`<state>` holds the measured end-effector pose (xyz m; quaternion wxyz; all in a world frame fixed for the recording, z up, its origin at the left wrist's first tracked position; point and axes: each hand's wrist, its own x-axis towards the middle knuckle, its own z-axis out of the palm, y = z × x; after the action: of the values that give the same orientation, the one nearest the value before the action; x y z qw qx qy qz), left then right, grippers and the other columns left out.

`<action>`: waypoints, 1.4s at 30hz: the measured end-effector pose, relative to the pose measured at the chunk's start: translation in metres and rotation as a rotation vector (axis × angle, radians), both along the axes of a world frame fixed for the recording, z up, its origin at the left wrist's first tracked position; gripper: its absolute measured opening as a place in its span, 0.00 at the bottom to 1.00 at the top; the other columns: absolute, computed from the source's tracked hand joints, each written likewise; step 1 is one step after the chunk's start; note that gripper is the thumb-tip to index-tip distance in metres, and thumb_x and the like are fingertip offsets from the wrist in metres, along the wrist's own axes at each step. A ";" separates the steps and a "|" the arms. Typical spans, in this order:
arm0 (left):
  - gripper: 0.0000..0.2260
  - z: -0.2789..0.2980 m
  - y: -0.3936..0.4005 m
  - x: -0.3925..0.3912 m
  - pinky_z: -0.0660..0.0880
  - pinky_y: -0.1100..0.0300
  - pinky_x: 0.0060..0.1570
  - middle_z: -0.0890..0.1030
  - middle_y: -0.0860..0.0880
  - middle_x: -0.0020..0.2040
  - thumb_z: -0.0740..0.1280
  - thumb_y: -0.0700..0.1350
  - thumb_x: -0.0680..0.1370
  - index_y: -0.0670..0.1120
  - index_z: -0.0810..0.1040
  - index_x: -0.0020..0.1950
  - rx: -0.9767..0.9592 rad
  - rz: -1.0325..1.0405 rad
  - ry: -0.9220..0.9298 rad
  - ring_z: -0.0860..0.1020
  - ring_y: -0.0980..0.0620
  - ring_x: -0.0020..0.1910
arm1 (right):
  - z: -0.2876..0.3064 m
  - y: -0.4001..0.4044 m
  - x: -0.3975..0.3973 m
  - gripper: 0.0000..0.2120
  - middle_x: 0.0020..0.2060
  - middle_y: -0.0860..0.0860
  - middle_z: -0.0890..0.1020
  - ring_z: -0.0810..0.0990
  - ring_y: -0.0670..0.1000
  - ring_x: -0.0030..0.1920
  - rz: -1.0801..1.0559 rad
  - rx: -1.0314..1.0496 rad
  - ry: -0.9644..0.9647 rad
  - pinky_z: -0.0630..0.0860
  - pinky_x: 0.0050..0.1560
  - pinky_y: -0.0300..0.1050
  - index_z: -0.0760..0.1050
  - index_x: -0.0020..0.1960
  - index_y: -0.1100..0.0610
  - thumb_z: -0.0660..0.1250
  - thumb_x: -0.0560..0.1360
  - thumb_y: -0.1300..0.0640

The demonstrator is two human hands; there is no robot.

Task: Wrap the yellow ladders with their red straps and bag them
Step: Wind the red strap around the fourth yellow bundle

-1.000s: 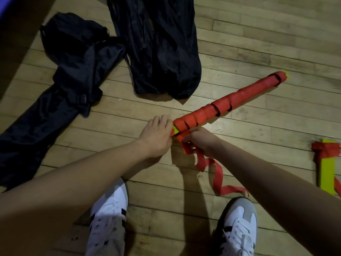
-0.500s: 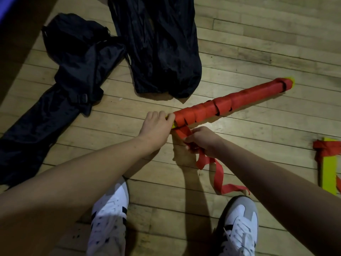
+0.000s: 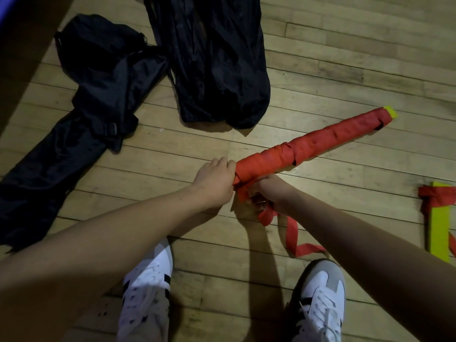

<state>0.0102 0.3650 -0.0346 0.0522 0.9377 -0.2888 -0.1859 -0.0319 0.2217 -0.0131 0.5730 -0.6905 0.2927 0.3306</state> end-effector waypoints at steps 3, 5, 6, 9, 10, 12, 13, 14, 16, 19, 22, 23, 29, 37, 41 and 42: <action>0.20 0.001 0.001 0.003 0.69 0.53 0.56 0.71 0.44 0.60 0.65 0.46 0.77 0.44 0.65 0.67 0.004 0.049 -0.021 0.73 0.44 0.58 | 0.005 0.000 0.001 0.10 0.33 0.56 0.77 0.75 0.49 0.29 0.055 -0.045 -0.003 0.68 0.26 0.37 0.75 0.41 0.61 0.57 0.75 0.70; 0.20 0.003 0.001 0.008 0.69 0.52 0.55 0.71 0.43 0.60 0.65 0.46 0.77 0.44 0.65 0.66 0.010 0.054 -0.028 0.74 0.43 0.56 | 0.006 -0.002 0.002 0.09 0.35 0.56 0.78 0.75 0.49 0.30 0.077 -0.097 0.017 0.70 0.28 0.37 0.77 0.44 0.63 0.58 0.76 0.68; 0.20 0.003 0.001 0.011 0.69 0.52 0.55 0.70 0.43 0.60 0.65 0.46 0.77 0.44 0.64 0.66 0.014 0.054 -0.017 0.74 0.43 0.55 | 0.007 -0.002 0.003 0.08 0.36 0.56 0.78 0.75 0.49 0.31 0.076 -0.112 0.043 0.70 0.28 0.37 0.77 0.46 0.65 0.59 0.76 0.67; 0.21 0.003 -0.001 0.018 0.68 0.52 0.55 0.70 0.43 0.60 0.67 0.47 0.76 0.44 0.64 0.65 0.029 0.049 -0.039 0.75 0.43 0.54 | 0.011 -0.003 0.003 0.05 0.32 0.55 0.74 0.72 0.50 0.28 0.075 -0.136 0.102 0.65 0.21 0.30 0.73 0.42 0.64 0.60 0.75 0.67; 0.21 0.003 -0.001 0.021 0.68 0.52 0.55 0.70 0.43 0.59 0.67 0.47 0.76 0.44 0.65 0.65 0.036 0.044 -0.071 0.75 0.44 0.54 | 0.010 -0.003 0.003 0.06 0.31 0.55 0.73 0.70 0.49 0.27 0.073 -0.149 0.102 0.63 0.20 0.29 0.72 0.40 0.62 0.60 0.75 0.67; 0.23 0.002 0.000 0.023 0.69 0.52 0.55 0.69 0.43 0.59 0.68 0.48 0.75 0.45 0.64 0.66 0.052 0.031 -0.124 0.74 0.44 0.54 | 0.009 -0.002 0.002 0.07 0.29 0.53 0.71 0.67 0.48 0.26 0.077 -0.178 0.075 0.60 0.20 0.30 0.74 0.39 0.61 0.62 0.76 0.64; 0.24 0.003 -0.001 0.024 0.69 0.53 0.55 0.69 0.43 0.59 0.69 0.48 0.75 0.45 0.64 0.66 0.061 0.022 -0.139 0.74 0.44 0.55 | 0.007 -0.001 0.002 0.07 0.29 0.52 0.70 0.65 0.47 0.26 0.088 -0.191 0.044 0.61 0.22 0.33 0.76 0.41 0.62 0.63 0.76 0.62; 0.24 0.003 -0.001 0.024 0.69 0.52 0.55 0.69 0.43 0.59 0.69 0.48 0.75 0.46 0.63 0.67 0.070 0.010 -0.151 0.74 0.43 0.55 | 0.006 0.000 0.002 0.08 0.29 0.51 0.69 0.64 0.47 0.27 0.109 -0.210 0.005 0.61 0.25 0.37 0.78 0.44 0.62 0.63 0.77 0.60; 0.24 0.002 -0.001 0.023 0.70 0.53 0.55 0.69 0.43 0.60 0.69 0.48 0.76 0.47 0.63 0.68 0.086 -0.017 -0.172 0.74 0.43 0.55 | 0.004 0.001 0.001 0.08 0.28 0.49 0.69 0.65 0.46 0.27 0.211 -0.282 -0.098 0.61 0.27 0.39 0.77 0.42 0.59 0.63 0.78 0.58; 0.24 -0.001 0.001 0.022 0.69 0.53 0.55 0.69 0.43 0.59 0.69 0.48 0.75 0.48 0.64 0.68 0.074 -0.012 -0.176 0.73 0.43 0.55 | 0.004 -0.001 0.002 0.09 0.29 0.48 0.72 0.69 0.46 0.29 0.341 -0.397 -0.307 0.63 0.25 0.33 0.75 0.40 0.57 0.63 0.78 0.57; 0.25 -0.002 0.001 0.022 0.66 0.53 0.58 0.71 0.43 0.59 0.70 0.50 0.74 0.49 0.63 0.67 0.041 0.036 -0.144 0.72 0.44 0.58 | 0.005 -0.004 0.004 0.10 0.30 0.49 0.75 0.71 0.46 0.30 0.364 -0.484 -0.441 0.65 0.28 0.37 0.76 0.43 0.59 0.63 0.78 0.53; 0.25 -0.003 0.001 0.022 0.65 0.53 0.59 0.73 0.44 0.59 0.70 0.51 0.74 0.48 0.63 0.67 0.035 0.050 -0.132 0.71 0.44 0.58 | 0.004 -0.005 0.004 0.10 0.31 0.49 0.75 0.72 0.47 0.31 0.377 -0.514 -0.462 0.65 0.30 0.40 0.76 0.44 0.58 0.63 0.79 0.53; 0.22 0.006 0.000 0.016 0.66 0.53 0.59 0.72 0.43 0.60 0.68 0.49 0.75 0.44 0.66 0.66 0.119 0.024 -0.191 0.71 0.44 0.59 | -0.002 -0.004 -0.001 0.07 0.39 0.52 0.79 0.77 0.54 0.41 0.373 -0.576 -0.501 0.71 0.39 0.46 0.77 0.49 0.59 0.63 0.78 0.55; 0.23 0.017 0.000 0.019 0.68 0.54 0.40 0.76 0.44 0.56 0.68 0.42 0.75 0.45 0.61 0.66 0.083 0.092 -0.065 0.78 0.44 0.51 | 0.008 -0.016 -0.004 0.07 0.31 0.53 0.76 0.77 0.55 0.29 0.691 -0.953 -1.074 0.62 0.27 0.39 0.76 0.37 0.60 0.70 0.69 0.57; 0.21 0.015 0.000 0.020 0.68 0.54 0.43 0.77 0.43 0.56 0.68 0.41 0.75 0.44 0.62 0.65 0.078 0.089 -0.059 0.78 0.43 0.52 | 0.008 -0.015 0.001 0.01 0.32 0.55 0.76 0.76 0.56 0.31 0.847 -0.836 -1.185 0.68 0.28 0.42 0.76 0.38 0.62 0.67 0.67 0.64; 0.22 0.014 0.001 0.020 0.69 0.54 0.45 0.77 0.43 0.56 0.68 0.42 0.75 0.44 0.63 0.65 0.071 0.080 -0.052 0.78 0.43 0.53 | 0.009 -0.016 0.003 0.03 0.33 0.55 0.77 0.76 0.56 0.32 0.875 -0.850 -1.189 0.70 0.29 0.44 0.77 0.40 0.62 0.69 0.67 0.66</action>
<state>0.0299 0.3656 -0.0201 0.0188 0.9543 -0.2456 -0.1693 -0.0290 0.2060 -0.0046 0.1440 -0.9566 -0.2511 -0.0333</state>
